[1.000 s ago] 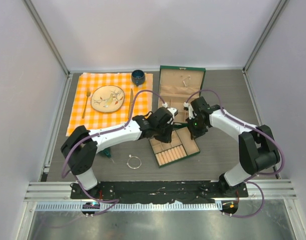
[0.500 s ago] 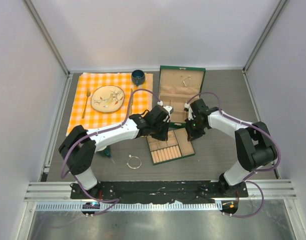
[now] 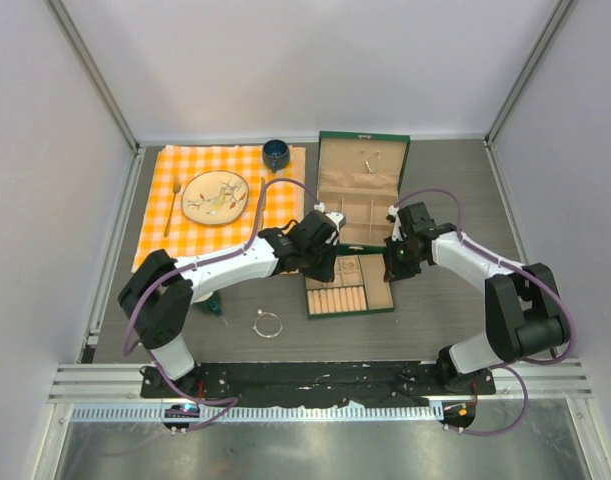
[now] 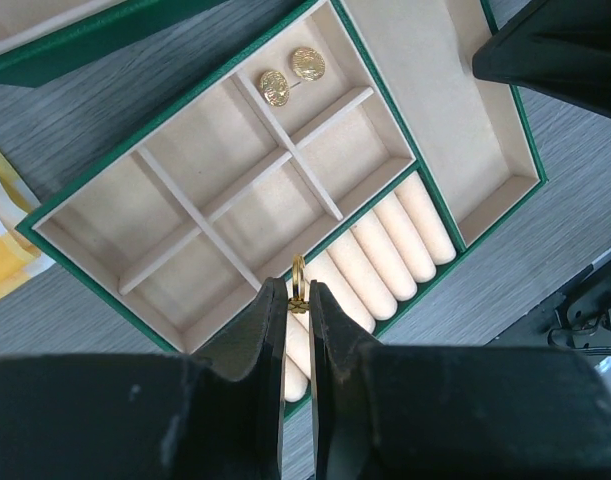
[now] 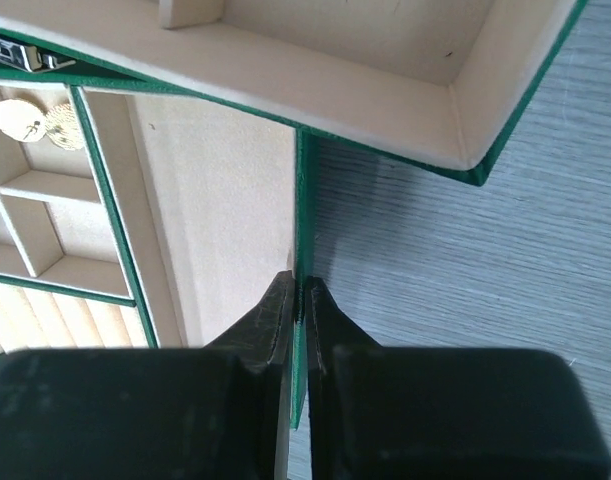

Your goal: Organize the mixed jewelry

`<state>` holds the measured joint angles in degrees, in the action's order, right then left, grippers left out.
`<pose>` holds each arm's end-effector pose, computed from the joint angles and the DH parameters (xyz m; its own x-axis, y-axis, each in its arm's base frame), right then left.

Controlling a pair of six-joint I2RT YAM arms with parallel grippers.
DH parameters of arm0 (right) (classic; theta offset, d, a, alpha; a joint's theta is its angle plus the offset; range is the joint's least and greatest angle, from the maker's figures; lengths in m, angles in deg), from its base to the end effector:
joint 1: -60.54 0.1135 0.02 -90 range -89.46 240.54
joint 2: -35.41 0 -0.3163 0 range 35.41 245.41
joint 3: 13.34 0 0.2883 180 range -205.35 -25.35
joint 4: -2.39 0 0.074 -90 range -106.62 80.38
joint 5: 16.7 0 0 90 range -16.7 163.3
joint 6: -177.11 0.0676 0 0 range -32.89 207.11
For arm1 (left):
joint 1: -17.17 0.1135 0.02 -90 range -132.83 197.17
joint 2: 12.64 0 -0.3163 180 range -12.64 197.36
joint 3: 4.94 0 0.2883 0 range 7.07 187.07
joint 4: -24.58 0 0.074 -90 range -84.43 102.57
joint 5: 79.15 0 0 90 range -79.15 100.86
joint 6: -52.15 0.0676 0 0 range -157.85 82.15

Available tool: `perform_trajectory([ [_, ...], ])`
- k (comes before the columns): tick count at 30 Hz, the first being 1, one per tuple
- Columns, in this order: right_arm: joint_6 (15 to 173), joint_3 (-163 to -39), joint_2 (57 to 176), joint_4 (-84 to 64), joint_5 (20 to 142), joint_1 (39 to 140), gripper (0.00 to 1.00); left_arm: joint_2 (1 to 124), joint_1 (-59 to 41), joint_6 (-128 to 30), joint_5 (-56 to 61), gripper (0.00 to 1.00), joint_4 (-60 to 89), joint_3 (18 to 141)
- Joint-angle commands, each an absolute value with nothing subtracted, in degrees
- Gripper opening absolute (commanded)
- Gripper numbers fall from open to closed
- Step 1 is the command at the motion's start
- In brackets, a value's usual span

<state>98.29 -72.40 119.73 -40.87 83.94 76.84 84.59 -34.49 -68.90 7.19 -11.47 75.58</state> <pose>0.2853 0.0964 0.1745 -0.9423 -0.0770 -0.3259 -0.1611 0.9574 0.2396 0.2581 -0.3333 0.2318 -0.8392 0.2313 -0.4922 0.4364 0.8265 -0.3557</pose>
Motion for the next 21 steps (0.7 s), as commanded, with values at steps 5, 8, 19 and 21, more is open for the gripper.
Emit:
perform_trajectory([
  [5, 100.1, -72.5, 116.3, -37.2, 85.3, 76.5, 0.01, 84.8, -34.2, -68.7, 7.3, 0.00, -10.5, 75.2],
  [8, 100.2, -72.5, 116.3, -37.2, 85.3, 76.5, 0.01, 84.8, -34.2, -68.8, 7.2, 0.00, -10.4, 75.2],
  [19, 100.4, -72.3, 115.0, -37.6, 84.5, 76.5, 0.07, 85.2, -34.2, -68.7, 6.8, 0.00, -10.3, 75.2],
  [21, 100.4, -72.4, 115.2, -37.6, 84.5, 76.5, 0.08, 85.2, -34.2, -68.7, 6.9, 0.00, -10.3, 75.3],
])
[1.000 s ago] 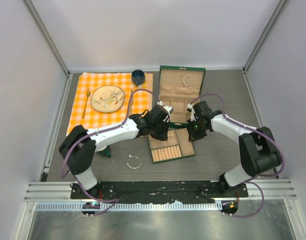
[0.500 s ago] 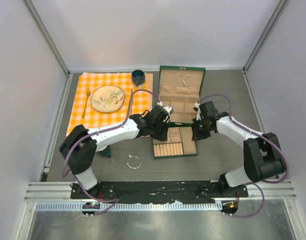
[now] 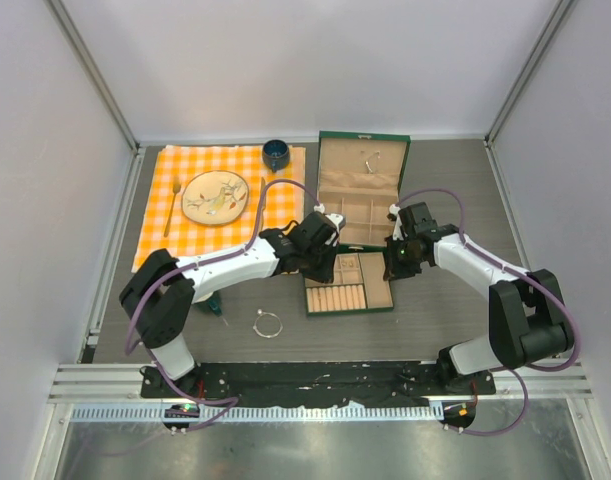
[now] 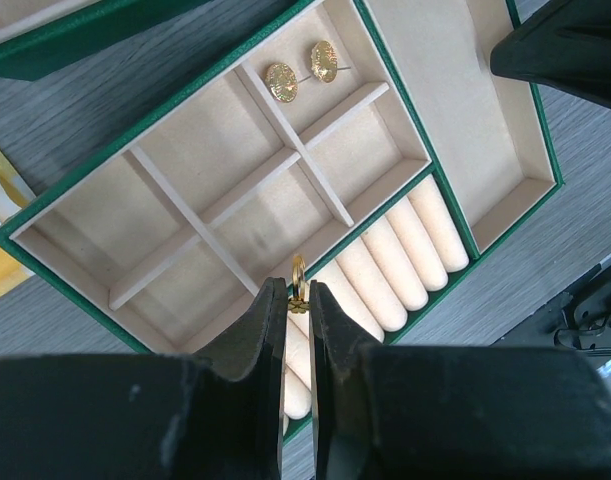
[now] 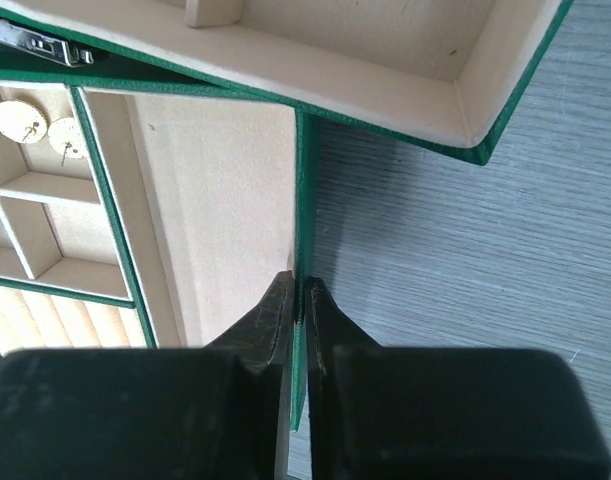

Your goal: Organize the mixed jewelry

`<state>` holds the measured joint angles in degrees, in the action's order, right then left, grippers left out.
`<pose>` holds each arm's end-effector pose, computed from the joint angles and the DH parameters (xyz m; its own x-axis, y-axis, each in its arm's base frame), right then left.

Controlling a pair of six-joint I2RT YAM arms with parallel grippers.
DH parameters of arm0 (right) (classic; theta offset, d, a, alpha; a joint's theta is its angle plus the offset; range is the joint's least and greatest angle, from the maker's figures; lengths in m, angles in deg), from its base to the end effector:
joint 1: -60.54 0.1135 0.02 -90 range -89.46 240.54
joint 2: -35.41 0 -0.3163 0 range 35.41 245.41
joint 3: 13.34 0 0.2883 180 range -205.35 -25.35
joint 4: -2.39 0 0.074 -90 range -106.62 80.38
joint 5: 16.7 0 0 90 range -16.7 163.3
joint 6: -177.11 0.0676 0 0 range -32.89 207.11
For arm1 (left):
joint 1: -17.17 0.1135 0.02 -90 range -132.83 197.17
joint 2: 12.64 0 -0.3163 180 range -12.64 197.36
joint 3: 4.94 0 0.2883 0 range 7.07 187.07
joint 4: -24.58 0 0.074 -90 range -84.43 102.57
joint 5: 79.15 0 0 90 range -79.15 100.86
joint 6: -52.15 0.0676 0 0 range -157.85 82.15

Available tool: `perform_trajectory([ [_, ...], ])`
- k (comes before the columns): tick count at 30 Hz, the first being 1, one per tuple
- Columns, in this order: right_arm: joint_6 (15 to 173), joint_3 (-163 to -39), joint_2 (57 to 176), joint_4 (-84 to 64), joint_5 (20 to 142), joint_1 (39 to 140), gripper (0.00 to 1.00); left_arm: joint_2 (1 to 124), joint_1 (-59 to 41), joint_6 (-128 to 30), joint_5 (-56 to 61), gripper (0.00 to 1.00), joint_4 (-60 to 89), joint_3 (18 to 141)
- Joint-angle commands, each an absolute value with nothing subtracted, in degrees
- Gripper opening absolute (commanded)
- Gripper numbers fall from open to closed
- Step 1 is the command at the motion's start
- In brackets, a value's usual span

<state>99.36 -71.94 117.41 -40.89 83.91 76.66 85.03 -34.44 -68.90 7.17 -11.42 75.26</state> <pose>0.2811 0.0942 0.1833 -0.9349 -0.0531 -0.3510 -0.1479 0.9571 0.2492 0.2583 -0.3330 0.2268 -0.8432 0.2354 -0.4834 0.4331 0.8301 -0.3512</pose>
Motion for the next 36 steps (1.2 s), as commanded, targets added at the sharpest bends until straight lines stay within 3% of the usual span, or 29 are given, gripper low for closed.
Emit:
perform_trajectory([
  [1, 100.4, -72.4, 115.3, -37.7, 84.4, 76.4, 0.08, 85.2, -34.2, -68.8, 6.9, 0.00, -10.3, 75.3],
  [17, 100.6, -73.0, 117.0, -38.0, 83.4, 76.5, 0.14, 85.9, -34.2, -68.9, 6.4, 0.00, -10.1, 75.5],
  [28, 100.6, -72.6, 115.3, -38.1, 83.2, 76.1, 0.30, 85.8, -34.1, -68.4, 6.9, 0.00, -9.8, 75.1],
  [36, 99.2, -72.7, 109.6, -38.5, 83.0, 75.8, 0.31, 85.7, -33.8, -69.5, 6.5, 0.00, -9.8, 74.1],
])
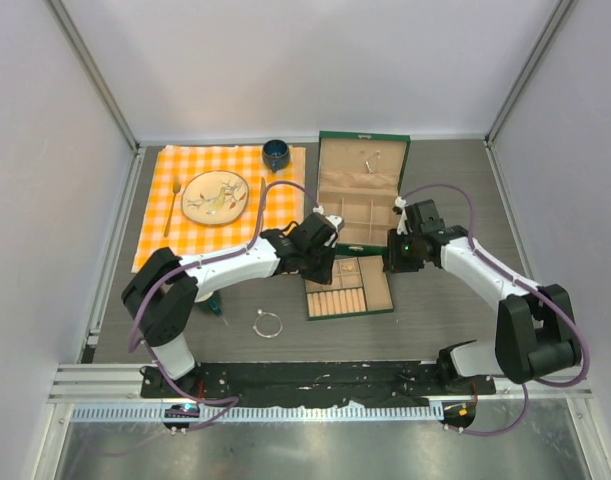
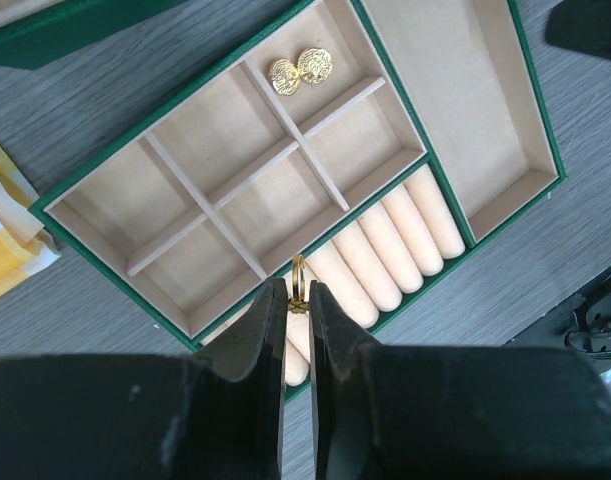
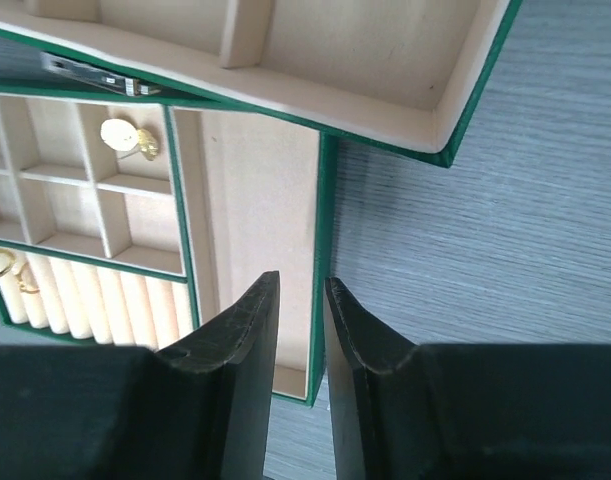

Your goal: Organize the mixed jewelry

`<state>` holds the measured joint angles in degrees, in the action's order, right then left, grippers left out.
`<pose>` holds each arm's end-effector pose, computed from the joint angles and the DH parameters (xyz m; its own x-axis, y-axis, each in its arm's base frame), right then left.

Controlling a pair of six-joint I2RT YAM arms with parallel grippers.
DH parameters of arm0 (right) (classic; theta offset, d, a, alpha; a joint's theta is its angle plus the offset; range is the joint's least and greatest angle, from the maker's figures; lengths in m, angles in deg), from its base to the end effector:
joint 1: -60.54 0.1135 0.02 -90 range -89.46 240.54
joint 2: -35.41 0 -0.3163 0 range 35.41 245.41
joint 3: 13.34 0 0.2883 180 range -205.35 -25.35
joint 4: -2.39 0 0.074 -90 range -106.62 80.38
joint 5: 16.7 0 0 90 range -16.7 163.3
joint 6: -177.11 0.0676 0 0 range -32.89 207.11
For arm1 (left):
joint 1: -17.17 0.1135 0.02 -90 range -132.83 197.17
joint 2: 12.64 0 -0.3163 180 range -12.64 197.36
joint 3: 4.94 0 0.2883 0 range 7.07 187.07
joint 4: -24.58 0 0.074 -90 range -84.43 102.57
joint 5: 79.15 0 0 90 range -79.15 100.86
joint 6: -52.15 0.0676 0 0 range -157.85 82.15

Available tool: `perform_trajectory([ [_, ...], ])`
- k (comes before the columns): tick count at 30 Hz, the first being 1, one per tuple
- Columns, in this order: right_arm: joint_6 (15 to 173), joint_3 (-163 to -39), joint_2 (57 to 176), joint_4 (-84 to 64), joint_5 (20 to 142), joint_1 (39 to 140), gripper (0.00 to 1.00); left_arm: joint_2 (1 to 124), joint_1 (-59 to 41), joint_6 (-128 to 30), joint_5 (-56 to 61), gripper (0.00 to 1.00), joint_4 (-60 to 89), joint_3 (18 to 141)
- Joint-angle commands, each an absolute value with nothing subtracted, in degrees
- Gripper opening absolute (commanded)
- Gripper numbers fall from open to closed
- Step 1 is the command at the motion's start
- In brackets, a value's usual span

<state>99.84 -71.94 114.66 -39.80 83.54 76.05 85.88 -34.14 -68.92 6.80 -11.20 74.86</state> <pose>0.2810 0.0904 0.1975 -0.9115 -0.0279 -0.4104 -0.1440 0.9562 0.2549 0.2601 -0.3324 0.2186 -0.8509 0.2390 -0.4677 0.4262 0.8346 -0.3489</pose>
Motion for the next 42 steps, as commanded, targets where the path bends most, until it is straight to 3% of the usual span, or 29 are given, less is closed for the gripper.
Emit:
perform_trajectory([
  [1, 98.9, -73.0, 108.8, -38.5, 83.0, 75.7, 0.31, 85.7, -33.8, -70.0, 6.3, 0.00, -10.1, 73.8],
  [9, 97.7, -71.8, 104.0, -37.6, 81.6, 74.3, 0.31, 84.8, -34.0, -74.0, 6.3, 0.00, -11.7, 73.5],
  [42, 96.3, -73.2, 108.1, -37.8, 82.6, 69.7, 0.29, 84.0, -36.4, -85.7, 1.1, 0.00, -13.5, 71.9],
])
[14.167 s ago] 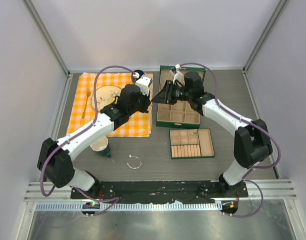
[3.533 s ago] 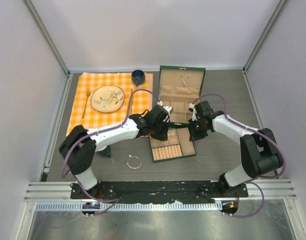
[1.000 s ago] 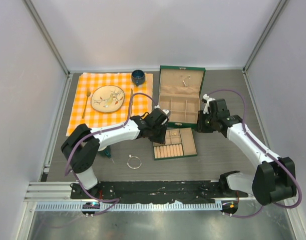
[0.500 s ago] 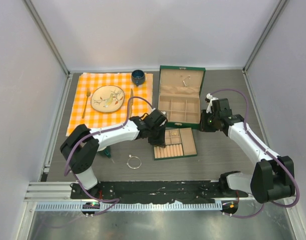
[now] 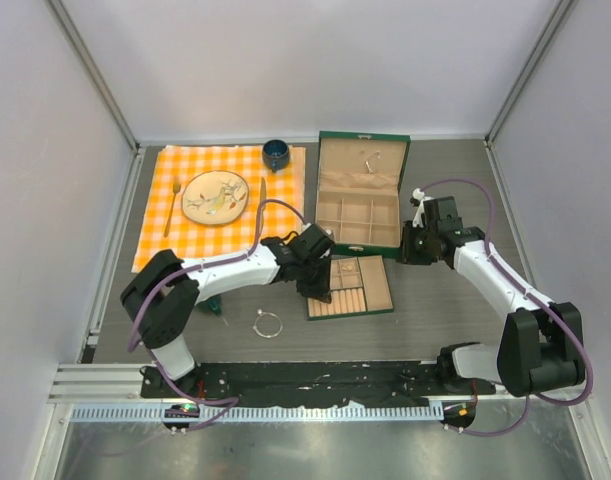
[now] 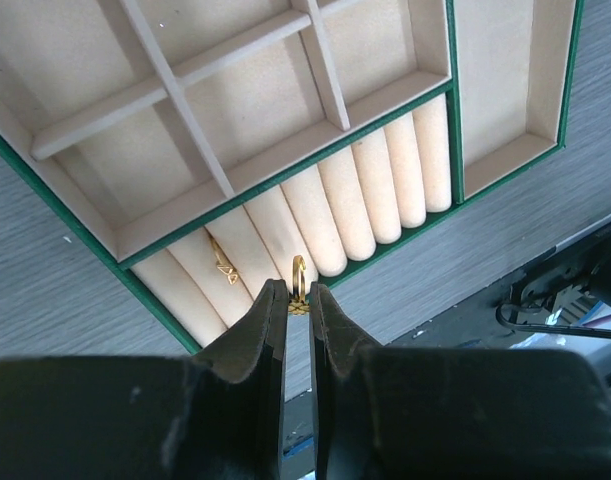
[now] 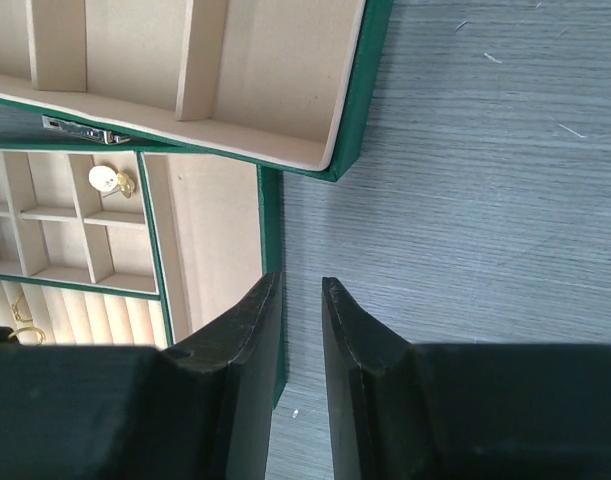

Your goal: Organize the mixed jewelry

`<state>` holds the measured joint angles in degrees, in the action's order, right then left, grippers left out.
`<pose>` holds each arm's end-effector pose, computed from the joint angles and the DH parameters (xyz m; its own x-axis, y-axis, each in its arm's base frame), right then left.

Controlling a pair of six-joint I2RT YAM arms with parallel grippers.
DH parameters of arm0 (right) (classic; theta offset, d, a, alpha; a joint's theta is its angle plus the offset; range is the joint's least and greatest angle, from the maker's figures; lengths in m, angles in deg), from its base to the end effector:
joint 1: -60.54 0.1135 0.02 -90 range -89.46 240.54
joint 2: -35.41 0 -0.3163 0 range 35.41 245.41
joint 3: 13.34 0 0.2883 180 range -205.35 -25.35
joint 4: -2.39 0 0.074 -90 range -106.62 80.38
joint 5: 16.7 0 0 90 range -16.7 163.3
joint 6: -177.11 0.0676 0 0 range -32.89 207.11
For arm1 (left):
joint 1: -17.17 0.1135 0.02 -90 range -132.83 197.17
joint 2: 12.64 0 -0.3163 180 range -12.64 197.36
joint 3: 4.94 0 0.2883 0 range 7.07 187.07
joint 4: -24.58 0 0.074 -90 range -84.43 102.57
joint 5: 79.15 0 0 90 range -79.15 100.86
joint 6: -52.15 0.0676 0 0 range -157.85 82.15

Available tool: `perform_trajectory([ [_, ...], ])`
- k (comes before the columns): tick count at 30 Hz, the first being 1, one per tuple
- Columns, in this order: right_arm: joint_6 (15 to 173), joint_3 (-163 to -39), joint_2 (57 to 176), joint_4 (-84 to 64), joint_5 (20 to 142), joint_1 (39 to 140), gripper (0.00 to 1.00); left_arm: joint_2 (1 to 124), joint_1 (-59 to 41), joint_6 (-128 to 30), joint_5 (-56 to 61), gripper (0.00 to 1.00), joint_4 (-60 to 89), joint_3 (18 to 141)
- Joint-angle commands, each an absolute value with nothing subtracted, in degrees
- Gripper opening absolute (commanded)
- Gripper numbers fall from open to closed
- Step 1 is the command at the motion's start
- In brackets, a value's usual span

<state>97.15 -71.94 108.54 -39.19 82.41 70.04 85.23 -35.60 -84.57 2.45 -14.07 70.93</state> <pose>0.2801 0.0577 0.2270 -0.8498 0.0323 -0.5261 -0.1035 0.9685 0.2266 0.2339 -0.3242 0.1960 -0.9665 0.0816 -0.2433 0.1858 0.8765 -0.4441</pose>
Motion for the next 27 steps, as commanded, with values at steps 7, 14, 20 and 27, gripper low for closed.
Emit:
perform_trajectory([
  [7, 96.3, -73.1, 108.2, -37.8, 83.2, 69.6, 0.29, 85.1, -36.4, -86.0, 1.1, 0.00, -14.2, 73.0],
  [14, 96.4, -73.0, 108.2, -37.9, 83.7, 69.5, 0.29, 86.5, -36.4, -86.8, 1.0, 0.00, -14.2, 73.7],
  [20, 96.4, -73.0, 108.1, -38.1, 84.0, 69.5, 0.29, 87.6, -36.4, -87.2, 0.6, 0.00, -14.6, 74.6],
  [27, 96.4, -73.0, 108.4, -38.1, 84.6, 69.5, 0.28, 88.5, -36.3, -87.2, 0.7, 0.00, -14.8, 75.6],
])
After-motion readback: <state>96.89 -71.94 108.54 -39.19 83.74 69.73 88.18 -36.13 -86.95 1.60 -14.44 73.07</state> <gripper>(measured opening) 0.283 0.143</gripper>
